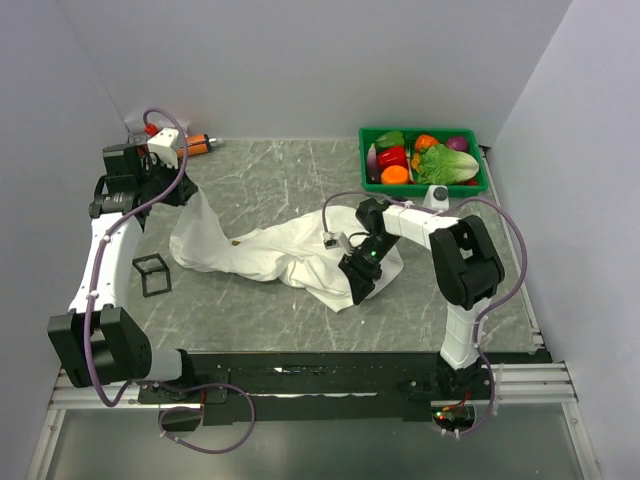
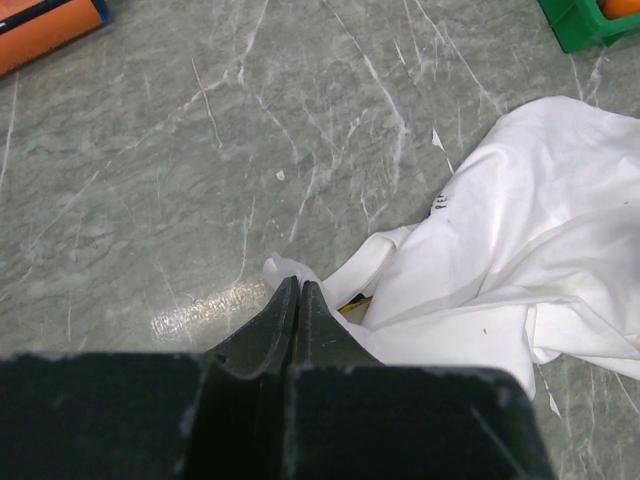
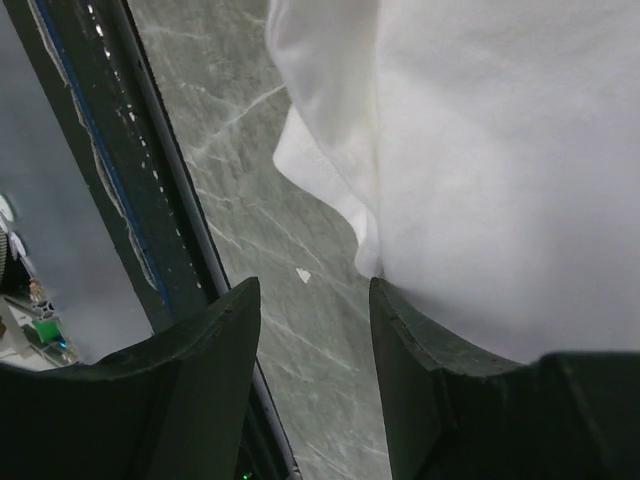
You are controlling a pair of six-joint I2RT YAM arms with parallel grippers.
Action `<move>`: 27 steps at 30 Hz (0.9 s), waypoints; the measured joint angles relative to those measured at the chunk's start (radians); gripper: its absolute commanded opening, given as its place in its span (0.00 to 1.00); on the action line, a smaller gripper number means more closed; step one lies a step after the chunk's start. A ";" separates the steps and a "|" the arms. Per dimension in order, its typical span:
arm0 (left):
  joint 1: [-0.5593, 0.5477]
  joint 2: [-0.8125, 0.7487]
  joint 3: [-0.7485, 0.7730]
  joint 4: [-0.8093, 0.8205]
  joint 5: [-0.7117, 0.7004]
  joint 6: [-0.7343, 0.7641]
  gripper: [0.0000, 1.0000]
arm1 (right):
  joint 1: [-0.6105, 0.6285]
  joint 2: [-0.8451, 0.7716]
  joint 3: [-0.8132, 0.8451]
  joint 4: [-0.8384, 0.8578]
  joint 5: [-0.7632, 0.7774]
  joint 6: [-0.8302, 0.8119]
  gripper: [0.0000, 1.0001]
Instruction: Remove the brooch from the garment
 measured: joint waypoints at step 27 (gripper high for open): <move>0.000 0.023 0.000 -0.002 0.000 -0.002 0.01 | 0.039 0.096 0.068 0.017 0.051 0.121 0.43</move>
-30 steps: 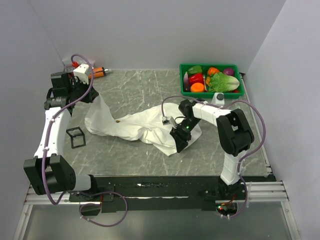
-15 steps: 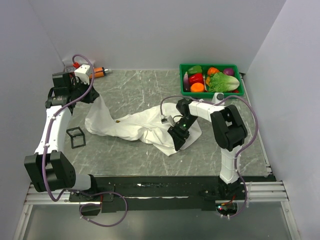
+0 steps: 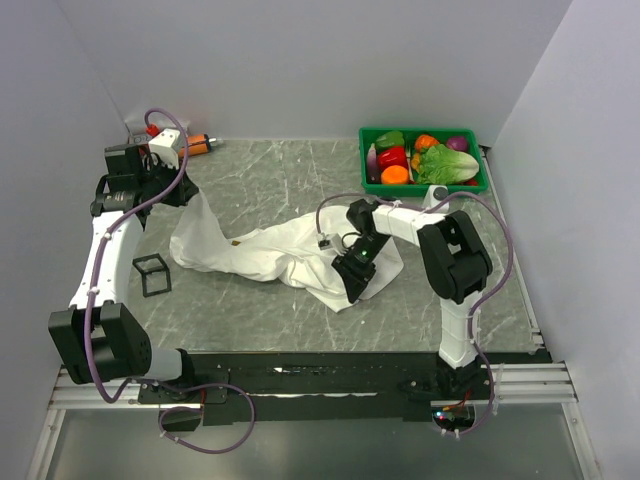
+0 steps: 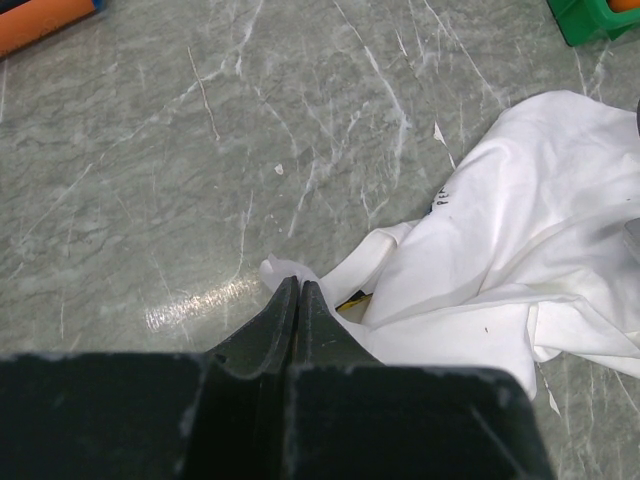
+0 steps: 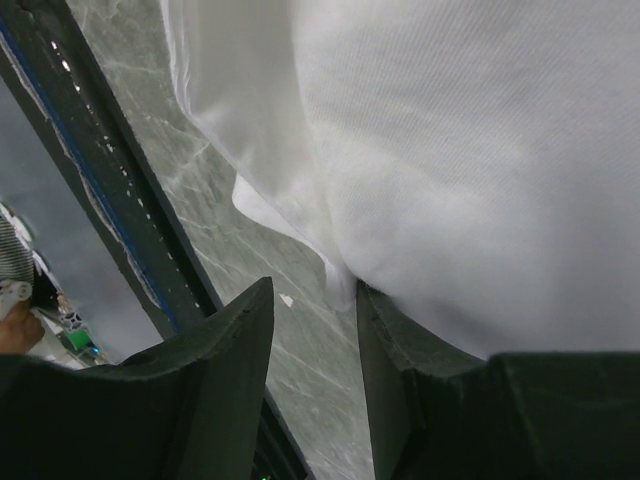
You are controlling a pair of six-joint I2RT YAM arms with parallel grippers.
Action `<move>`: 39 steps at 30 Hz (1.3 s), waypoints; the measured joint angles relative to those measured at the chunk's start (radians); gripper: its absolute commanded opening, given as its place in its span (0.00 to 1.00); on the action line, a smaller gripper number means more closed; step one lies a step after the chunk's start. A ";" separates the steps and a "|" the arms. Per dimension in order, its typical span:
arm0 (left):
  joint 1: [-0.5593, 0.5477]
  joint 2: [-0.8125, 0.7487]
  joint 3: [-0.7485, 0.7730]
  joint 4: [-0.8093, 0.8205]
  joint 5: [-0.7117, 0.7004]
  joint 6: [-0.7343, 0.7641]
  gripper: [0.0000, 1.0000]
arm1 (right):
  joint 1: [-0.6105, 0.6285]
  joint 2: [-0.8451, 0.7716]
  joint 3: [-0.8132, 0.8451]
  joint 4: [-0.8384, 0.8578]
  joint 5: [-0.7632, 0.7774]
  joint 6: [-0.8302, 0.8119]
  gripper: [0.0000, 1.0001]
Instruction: Remove the brooch from the garment
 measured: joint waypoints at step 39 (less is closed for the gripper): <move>0.004 0.348 0.978 0.230 -0.100 -0.103 0.01 | -0.304 -0.171 0.937 0.502 0.644 -0.006 0.00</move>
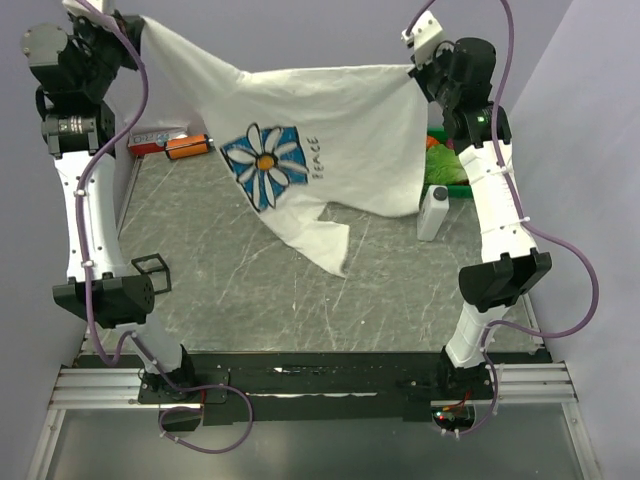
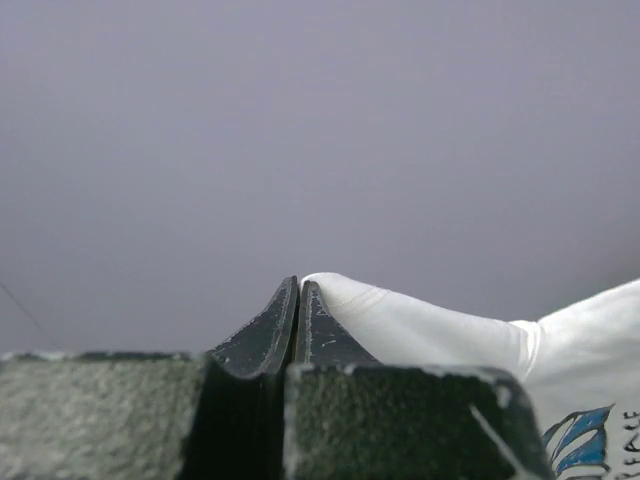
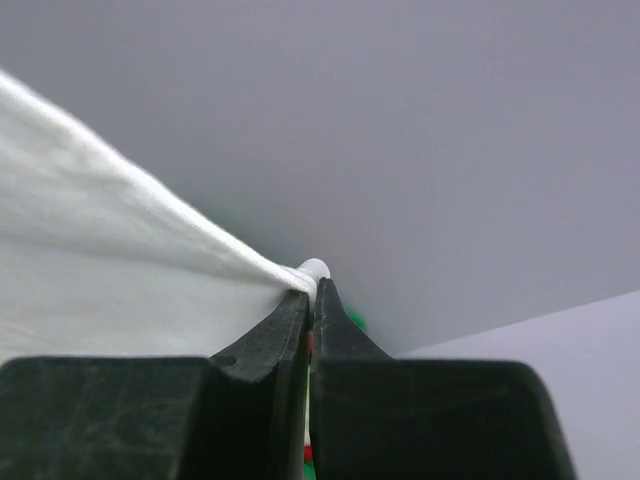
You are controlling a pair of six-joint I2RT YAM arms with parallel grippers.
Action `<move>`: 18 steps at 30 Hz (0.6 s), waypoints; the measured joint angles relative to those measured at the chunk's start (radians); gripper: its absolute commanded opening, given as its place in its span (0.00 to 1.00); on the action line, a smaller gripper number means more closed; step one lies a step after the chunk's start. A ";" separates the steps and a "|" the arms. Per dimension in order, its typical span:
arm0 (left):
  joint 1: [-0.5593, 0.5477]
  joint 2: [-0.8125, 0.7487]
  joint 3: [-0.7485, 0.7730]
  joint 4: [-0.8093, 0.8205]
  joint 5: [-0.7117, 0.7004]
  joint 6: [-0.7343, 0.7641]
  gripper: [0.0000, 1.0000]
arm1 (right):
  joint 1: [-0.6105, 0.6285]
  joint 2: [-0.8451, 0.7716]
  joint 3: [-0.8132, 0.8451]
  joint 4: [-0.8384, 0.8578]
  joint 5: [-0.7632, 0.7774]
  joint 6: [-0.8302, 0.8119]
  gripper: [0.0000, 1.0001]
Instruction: Remove the brooch from the garment
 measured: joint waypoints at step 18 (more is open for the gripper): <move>-0.001 -0.129 0.162 0.097 -0.122 0.124 0.01 | -0.011 -0.360 -0.098 0.197 -0.018 0.037 0.00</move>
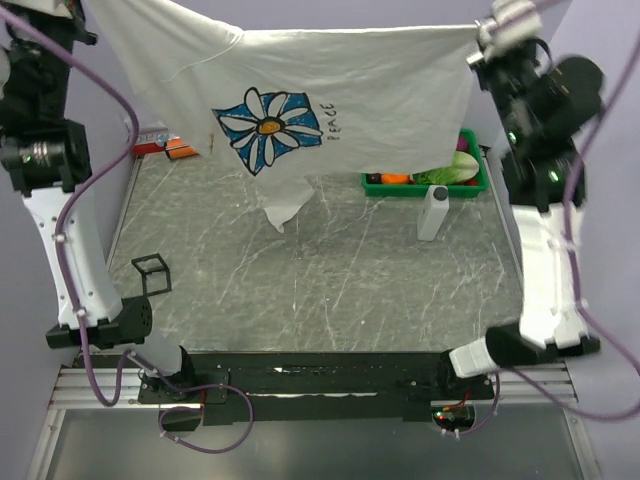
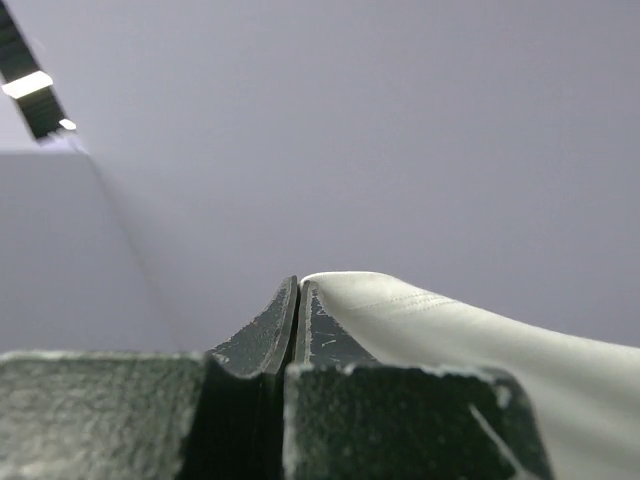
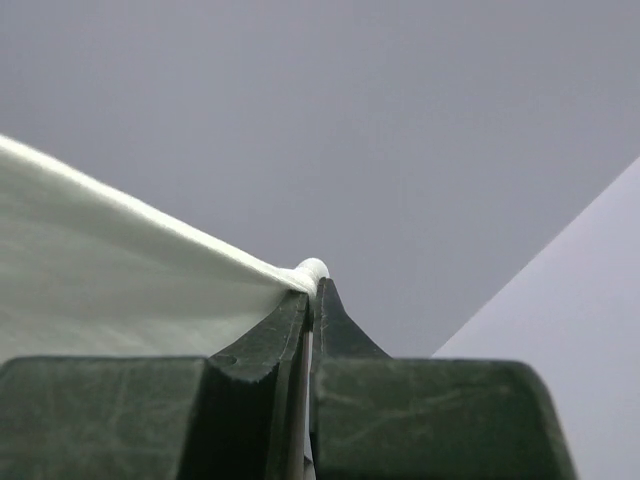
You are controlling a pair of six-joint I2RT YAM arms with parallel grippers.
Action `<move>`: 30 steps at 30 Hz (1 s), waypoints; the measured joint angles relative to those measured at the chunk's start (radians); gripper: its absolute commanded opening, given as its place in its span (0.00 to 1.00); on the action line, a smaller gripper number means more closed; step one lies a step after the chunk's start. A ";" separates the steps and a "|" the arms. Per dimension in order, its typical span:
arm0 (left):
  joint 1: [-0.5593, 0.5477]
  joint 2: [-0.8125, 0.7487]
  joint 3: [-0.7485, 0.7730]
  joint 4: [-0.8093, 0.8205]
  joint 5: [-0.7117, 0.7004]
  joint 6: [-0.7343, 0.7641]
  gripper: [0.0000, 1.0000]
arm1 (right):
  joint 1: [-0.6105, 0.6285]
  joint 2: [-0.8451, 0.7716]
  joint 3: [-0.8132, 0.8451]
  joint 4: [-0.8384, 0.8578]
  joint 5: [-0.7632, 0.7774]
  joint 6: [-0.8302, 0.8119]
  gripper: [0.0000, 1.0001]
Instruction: Remove the brooch from the garment
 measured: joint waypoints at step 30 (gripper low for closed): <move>0.000 -0.189 -0.774 0.175 0.022 0.160 0.01 | 0.058 -0.237 -0.793 0.068 -0.271 0.041 0.00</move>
